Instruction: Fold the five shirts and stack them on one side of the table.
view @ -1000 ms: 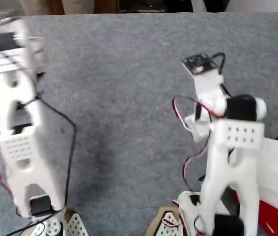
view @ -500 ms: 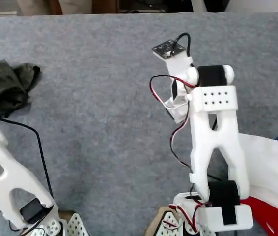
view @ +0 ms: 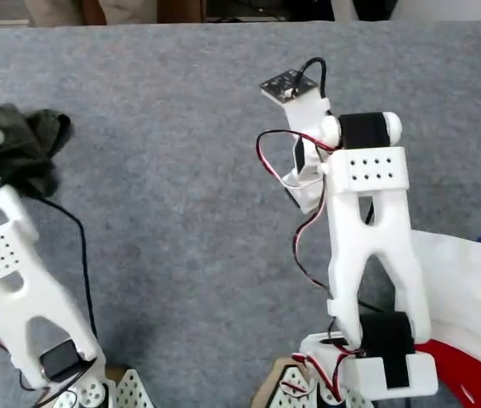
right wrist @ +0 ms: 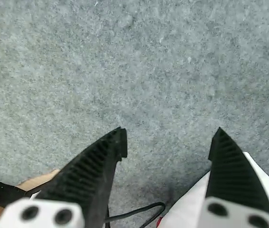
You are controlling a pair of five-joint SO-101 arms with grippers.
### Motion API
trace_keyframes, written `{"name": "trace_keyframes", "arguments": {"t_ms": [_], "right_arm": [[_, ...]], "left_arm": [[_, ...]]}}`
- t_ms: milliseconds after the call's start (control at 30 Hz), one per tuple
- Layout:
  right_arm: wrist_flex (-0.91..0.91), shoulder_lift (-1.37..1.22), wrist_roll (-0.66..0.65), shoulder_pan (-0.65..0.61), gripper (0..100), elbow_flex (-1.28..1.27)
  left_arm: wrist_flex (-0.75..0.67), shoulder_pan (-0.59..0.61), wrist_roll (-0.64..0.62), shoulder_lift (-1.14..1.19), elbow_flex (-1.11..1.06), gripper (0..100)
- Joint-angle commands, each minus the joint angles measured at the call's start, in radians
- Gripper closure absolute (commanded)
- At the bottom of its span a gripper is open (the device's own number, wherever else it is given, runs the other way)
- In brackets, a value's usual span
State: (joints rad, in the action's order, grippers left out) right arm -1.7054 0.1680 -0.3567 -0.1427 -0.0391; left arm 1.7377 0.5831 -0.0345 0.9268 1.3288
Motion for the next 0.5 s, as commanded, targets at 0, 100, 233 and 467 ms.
{"name": "trace_keyframes", "arguments": {"t_ms": [0, 100, 233, 467], "right_arm": [[0.003, 0.007, 0.009, 0.074, 72.1, 0.047], [0.003, 0.007, 0.002, 0.147, 72.1, 0.047], [0.008, 0.007, 0.000, 0.239, 72.1, 0.050], [0.009, 0.001, -0.068, 0.377, 72.1, 0.050]], "left_arm": [[0.028, -0.084, 0.000, -0.134, 0.008, 98], [0.028, -0.186, 0.000, -0.245, -0.161, 98], [0.023, -0.382, -0.002, -0.437, -0.462, 98], [-0.110, -0.778, -0.002, -0.644, -0.881, 98]]}}
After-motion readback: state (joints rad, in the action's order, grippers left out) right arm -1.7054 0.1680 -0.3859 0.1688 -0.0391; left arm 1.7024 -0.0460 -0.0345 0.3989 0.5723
